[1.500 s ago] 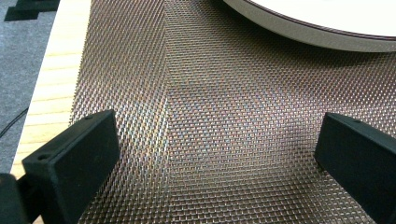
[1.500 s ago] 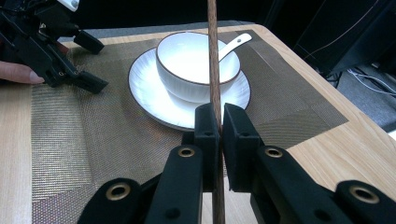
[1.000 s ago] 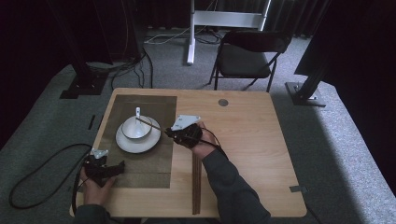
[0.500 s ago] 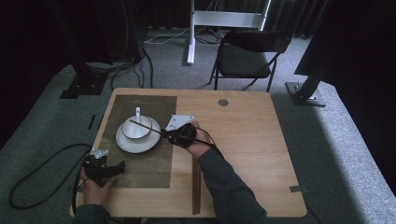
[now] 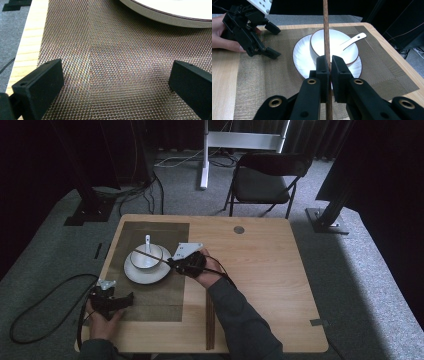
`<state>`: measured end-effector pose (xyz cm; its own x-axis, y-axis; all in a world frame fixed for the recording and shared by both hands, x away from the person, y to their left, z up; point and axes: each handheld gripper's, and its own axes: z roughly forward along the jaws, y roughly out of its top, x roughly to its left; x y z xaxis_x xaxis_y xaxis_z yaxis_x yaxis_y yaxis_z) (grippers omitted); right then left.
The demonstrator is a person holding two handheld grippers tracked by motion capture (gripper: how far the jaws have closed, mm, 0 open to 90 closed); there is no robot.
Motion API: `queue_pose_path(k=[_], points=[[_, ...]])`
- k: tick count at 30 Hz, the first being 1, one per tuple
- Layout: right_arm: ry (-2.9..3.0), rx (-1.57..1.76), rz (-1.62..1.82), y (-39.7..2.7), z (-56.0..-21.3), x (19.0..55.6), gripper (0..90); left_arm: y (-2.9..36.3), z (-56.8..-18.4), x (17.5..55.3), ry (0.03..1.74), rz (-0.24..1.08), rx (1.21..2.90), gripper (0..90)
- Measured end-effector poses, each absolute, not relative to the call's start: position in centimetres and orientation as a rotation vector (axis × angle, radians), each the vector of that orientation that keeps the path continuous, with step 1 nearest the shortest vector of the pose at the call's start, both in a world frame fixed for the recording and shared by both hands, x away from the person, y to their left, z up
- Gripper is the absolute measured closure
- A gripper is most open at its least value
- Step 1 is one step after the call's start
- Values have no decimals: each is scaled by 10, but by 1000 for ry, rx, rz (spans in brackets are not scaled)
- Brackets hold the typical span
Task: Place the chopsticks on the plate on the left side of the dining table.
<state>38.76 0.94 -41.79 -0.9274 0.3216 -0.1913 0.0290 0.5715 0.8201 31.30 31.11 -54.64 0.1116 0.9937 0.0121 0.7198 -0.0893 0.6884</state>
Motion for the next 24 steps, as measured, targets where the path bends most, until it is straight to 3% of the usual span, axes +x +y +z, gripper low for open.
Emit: queue_pose_path(k=[24], points=[[2500,207,1285,32,-415,388,849,311,-546,313,1661,676,1870,2]])
